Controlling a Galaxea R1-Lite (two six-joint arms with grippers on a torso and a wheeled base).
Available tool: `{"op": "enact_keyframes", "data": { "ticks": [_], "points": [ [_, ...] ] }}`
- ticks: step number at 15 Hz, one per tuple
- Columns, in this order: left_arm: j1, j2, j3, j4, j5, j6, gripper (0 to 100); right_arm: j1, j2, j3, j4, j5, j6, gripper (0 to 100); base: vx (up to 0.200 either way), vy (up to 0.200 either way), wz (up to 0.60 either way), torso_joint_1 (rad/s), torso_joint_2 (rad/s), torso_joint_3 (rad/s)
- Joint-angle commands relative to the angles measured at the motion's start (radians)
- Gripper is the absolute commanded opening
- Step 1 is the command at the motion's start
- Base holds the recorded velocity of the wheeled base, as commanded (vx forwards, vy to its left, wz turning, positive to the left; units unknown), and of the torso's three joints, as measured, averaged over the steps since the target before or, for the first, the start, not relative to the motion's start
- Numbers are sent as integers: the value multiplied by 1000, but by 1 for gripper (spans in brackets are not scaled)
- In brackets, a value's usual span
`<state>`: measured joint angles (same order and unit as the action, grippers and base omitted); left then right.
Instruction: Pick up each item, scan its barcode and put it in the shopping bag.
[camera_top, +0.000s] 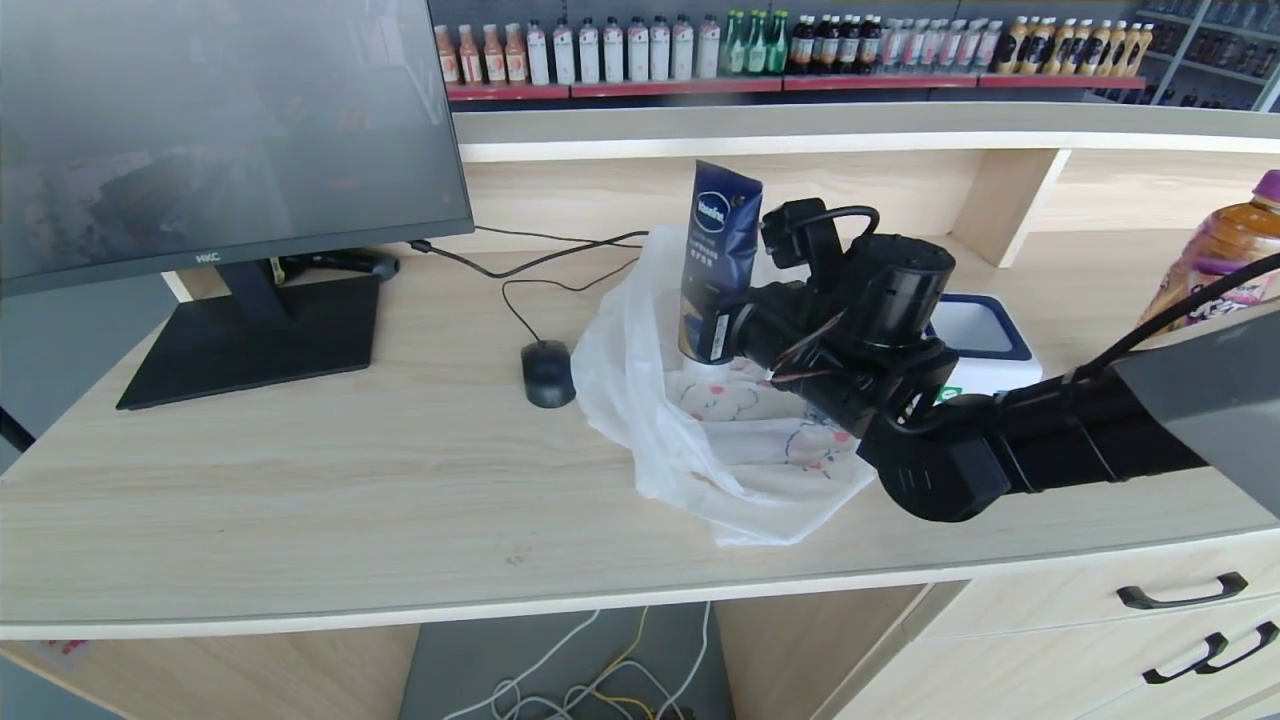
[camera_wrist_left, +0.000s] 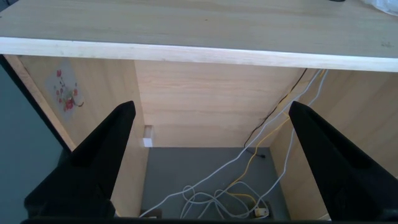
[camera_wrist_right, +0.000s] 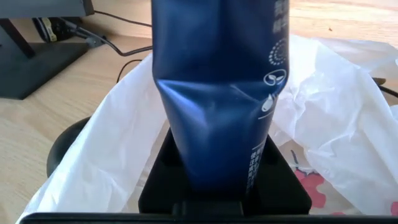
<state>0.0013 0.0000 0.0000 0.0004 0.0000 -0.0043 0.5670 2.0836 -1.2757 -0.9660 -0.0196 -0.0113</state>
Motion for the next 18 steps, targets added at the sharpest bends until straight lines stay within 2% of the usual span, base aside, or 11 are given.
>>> {"op": "enact_keyframes", "data": {
  "ticks": [1, 18],
  "points": [
    [0, 0, 0, 0, 0, 0, 100, -4, 10, 3, 0, -2, -3, 0, 0, 0, 0, 0, 0, 0],
    [0, 0, 0, 0, 0, 0, 100, -6, 42, 15, 0, 0, -7, 0, 0, 0, 0, 0, 0, 0]
  ]
}}
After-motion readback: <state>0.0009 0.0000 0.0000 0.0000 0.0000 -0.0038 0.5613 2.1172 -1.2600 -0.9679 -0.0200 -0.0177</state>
